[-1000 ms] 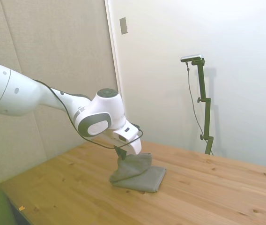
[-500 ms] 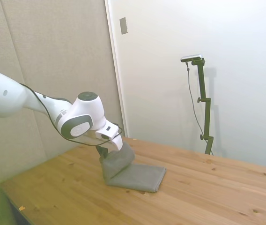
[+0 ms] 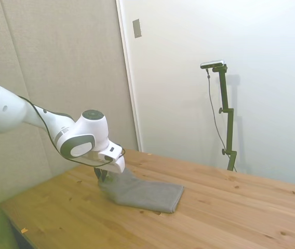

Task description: Unfold the towel

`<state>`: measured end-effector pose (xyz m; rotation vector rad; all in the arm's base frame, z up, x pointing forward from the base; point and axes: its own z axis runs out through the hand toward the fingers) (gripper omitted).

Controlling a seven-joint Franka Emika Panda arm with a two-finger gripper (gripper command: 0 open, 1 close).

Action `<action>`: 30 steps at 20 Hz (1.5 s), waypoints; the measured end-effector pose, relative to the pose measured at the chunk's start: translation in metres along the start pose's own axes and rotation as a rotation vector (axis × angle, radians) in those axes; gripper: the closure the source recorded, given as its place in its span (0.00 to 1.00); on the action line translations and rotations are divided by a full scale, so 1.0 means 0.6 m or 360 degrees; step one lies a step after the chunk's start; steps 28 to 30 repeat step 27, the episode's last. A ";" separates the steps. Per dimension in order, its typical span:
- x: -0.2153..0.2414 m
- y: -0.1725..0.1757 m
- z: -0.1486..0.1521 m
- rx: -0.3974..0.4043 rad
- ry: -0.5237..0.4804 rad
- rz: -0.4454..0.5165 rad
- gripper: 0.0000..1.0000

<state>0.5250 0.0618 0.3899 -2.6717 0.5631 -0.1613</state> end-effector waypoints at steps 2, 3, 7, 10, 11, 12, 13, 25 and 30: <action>-0.003 -0.003 0.008 -0.0001 -0.0120 -0.0043 0.00; -0.003 -0.006 0.008 0.0000 -0.0162 -0.0058 0.00; 0.000 -0.012 0.007 0.0003 -0.0213 -0.0075 0.00; 0.005 -0.007 0.009 0.0001 -0.0216 -0.0066 0.00; 0.008 -0.006 0.007 0.0003 -0.0214 -0.0063 0.00; 0.012 -0.006 0.002 0.0007 -0.0210 -0.0060 0.00; 0.015 -0.005 -0.005 0.0011 -0.0213 -0.0055 0.00; -0.163 0.008 -0.178 -0.0476 0.0046 0.0439 0.00; -0.206 0.030 -0.194 -0.0534 0.0134 0.0541 0.00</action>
